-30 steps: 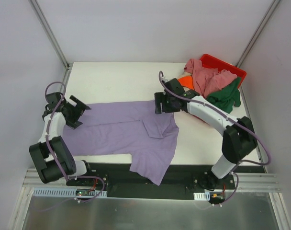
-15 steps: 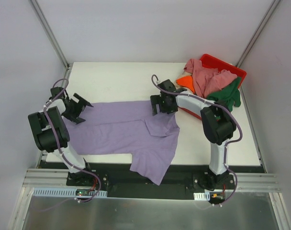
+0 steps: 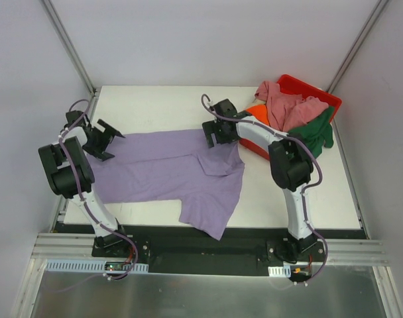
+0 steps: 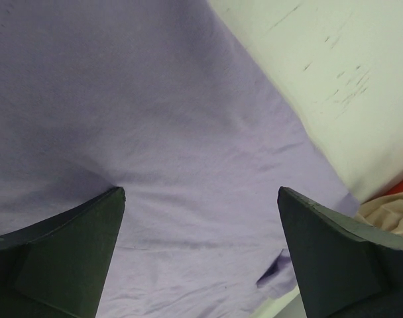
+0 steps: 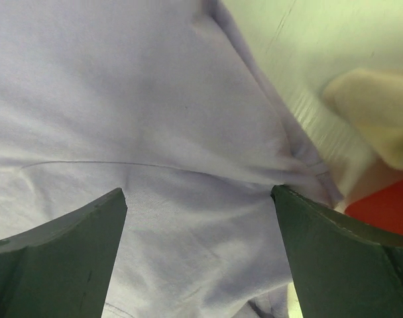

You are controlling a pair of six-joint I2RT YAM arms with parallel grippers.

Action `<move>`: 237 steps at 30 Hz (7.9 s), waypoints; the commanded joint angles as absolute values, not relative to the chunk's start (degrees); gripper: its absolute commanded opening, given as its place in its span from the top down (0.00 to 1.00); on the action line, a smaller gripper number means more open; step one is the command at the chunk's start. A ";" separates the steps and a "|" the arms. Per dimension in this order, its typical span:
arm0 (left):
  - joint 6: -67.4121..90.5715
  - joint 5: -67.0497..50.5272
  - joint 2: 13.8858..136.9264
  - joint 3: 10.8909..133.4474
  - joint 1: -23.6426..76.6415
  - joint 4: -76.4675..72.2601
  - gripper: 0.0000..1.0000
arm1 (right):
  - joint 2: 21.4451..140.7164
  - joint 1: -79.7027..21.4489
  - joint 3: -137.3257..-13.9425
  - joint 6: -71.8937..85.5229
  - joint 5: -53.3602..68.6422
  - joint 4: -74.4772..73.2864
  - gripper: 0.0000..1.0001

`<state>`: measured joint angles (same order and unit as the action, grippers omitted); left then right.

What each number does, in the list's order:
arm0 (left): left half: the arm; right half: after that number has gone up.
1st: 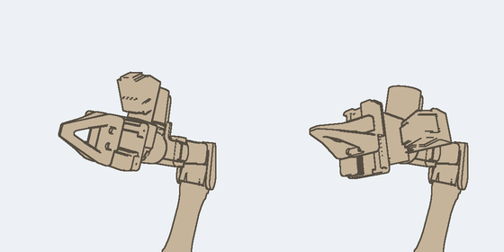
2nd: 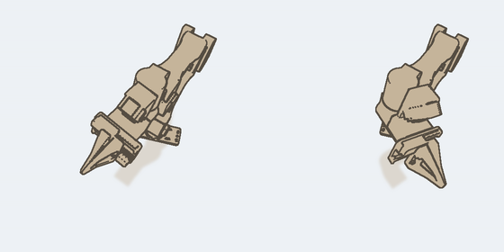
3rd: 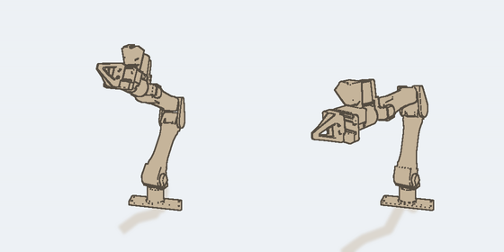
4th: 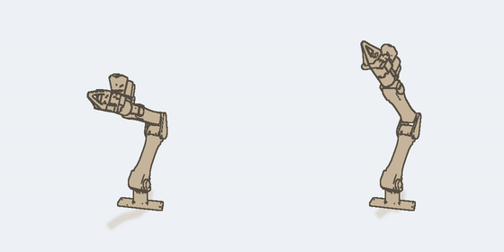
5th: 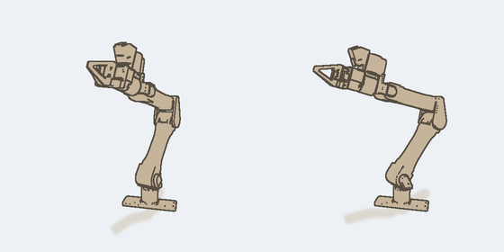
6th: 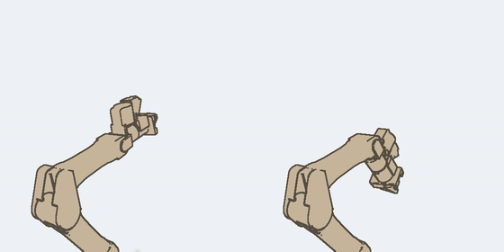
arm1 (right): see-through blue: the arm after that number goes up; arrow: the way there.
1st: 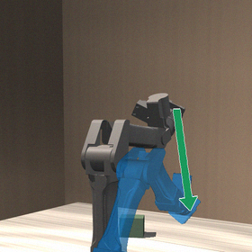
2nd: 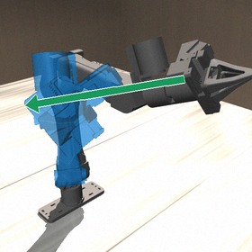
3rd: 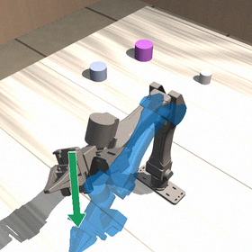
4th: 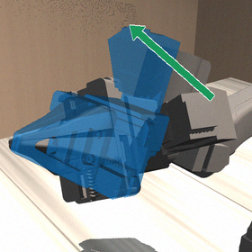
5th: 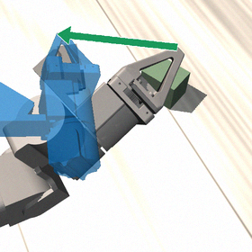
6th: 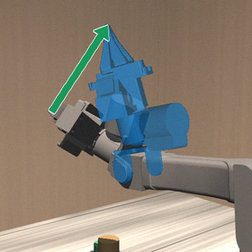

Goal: Fold and stack the t-shirts
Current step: Fold the flattened tshirt in 1/3 of the way, then grap the side of the flattened tshirt closest away from the robot with both arms, then fold the other side of the tshirt into a rectangle

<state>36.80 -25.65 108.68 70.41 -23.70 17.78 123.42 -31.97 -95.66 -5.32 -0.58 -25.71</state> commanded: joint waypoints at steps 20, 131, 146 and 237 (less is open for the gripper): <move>47.89 9.48 62.14 39.29 -37.26 37.71 0.05 | 85.09 -41.75 -62.94 -1.05 2.11 -17.14 0.04; 40.34 -3.25 78.58 34.37 -46.67 14.41 1.00 | 97.12 -80.68 -57.21 1.85 -20.48 -27.68 0.84; 44.74 -3.07 67.15 36.47 -46.67 21.36 1.00 | 92.82 -77.71 -65.03 -0.70 -20.02 -37.96 1.00; 36.91 -12.22 79.98 52.74 -33.13 22.32 0.01 | 117.94 -43.77 -92.27 -1.76 14.77 -18.90 0.04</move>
<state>38.15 -12.97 80.14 52.97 -33.36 22.17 115.98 -43.64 -87.15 -1.87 14.22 -22.26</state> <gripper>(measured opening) 0.990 0.961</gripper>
